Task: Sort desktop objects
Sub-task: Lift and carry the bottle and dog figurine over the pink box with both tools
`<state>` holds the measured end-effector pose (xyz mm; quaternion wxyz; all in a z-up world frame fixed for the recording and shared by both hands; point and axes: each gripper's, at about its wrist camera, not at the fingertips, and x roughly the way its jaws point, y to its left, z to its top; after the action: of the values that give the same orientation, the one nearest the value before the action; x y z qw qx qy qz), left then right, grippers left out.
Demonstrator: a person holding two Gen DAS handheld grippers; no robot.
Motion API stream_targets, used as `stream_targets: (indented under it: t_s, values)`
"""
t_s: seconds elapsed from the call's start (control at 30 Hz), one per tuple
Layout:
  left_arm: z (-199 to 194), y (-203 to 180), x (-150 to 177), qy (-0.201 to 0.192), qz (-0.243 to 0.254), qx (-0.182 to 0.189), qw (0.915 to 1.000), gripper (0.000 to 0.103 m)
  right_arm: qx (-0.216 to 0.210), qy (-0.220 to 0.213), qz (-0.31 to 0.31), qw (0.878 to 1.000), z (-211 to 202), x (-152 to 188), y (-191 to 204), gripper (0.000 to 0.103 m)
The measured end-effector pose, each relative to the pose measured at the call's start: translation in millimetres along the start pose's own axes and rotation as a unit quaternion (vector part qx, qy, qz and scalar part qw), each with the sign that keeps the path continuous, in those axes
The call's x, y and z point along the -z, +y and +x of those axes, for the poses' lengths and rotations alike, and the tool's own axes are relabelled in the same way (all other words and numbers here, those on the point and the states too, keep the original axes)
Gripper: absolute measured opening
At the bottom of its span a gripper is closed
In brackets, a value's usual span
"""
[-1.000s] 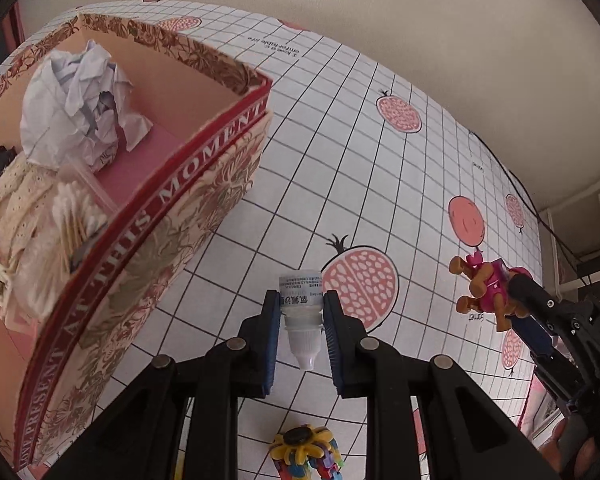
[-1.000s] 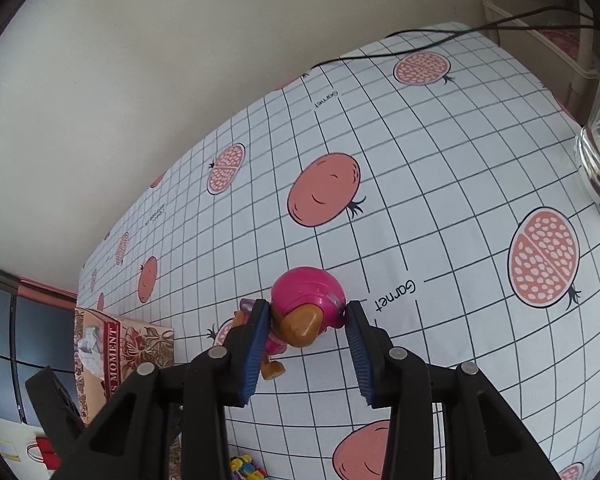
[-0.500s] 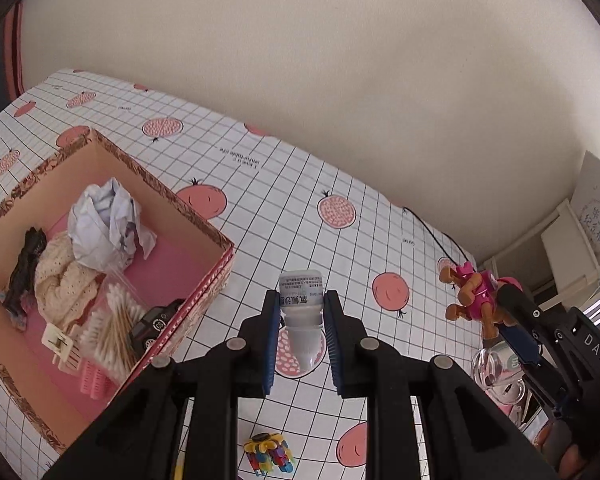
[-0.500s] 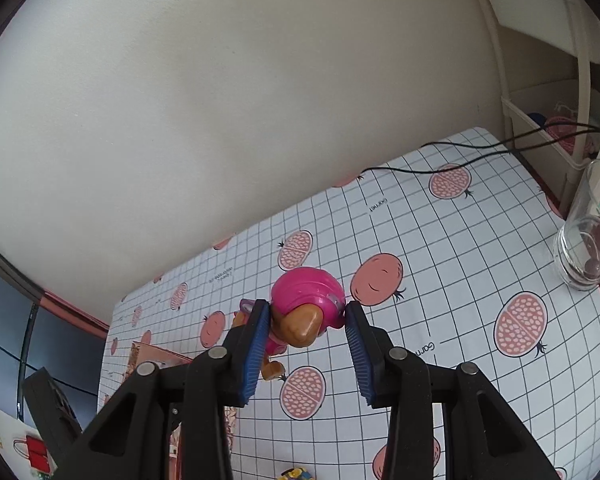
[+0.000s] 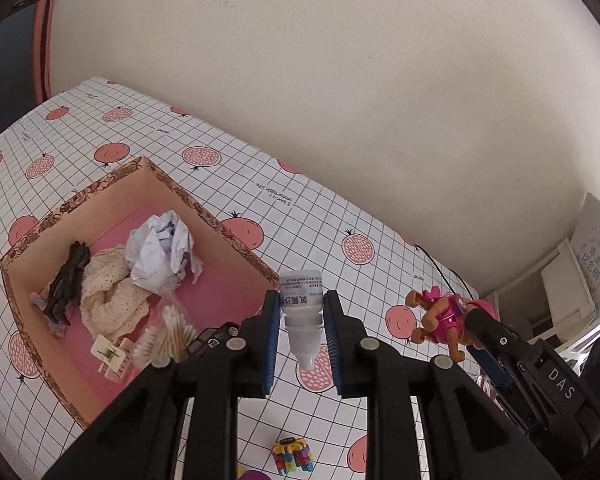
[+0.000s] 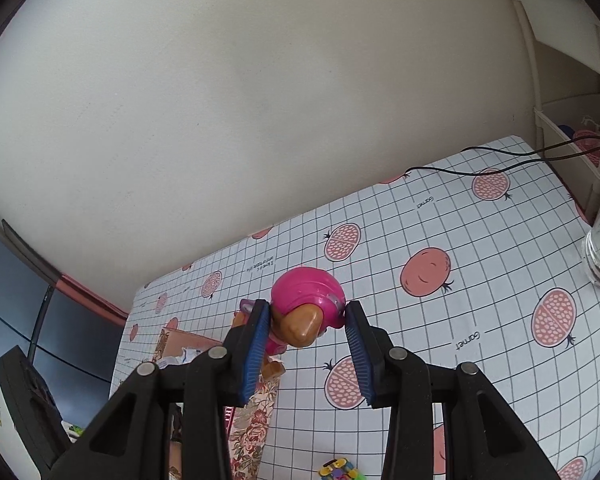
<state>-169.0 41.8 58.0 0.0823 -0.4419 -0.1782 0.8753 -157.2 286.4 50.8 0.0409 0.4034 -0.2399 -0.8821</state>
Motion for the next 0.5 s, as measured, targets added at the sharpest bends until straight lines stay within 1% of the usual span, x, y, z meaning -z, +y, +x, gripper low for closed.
stream_targets:
  t_s: [0.23,0.33,0.5]
  values:
    - [-14.2,46.2,-10.5,-0.021,-0.064,-0.016,0.9976,0.022,-0.025,0.022,-0.024,0.999,16.4,20.7,35.3,0.041]
    - [-17.8,68.5,-13.2,-0.024,-0.092,-0.018,0.9953,0.022,-0.033,0.032,-0.033,0.998,23.8,28.5,47.6,0.041]
    - [-25.9,103.6,-14.3,-0.034,-0.138,-0.031,0.9894,0.022,-0.043,0.043,-0.050,0.997,32.9,41.6,68.8,0.041]
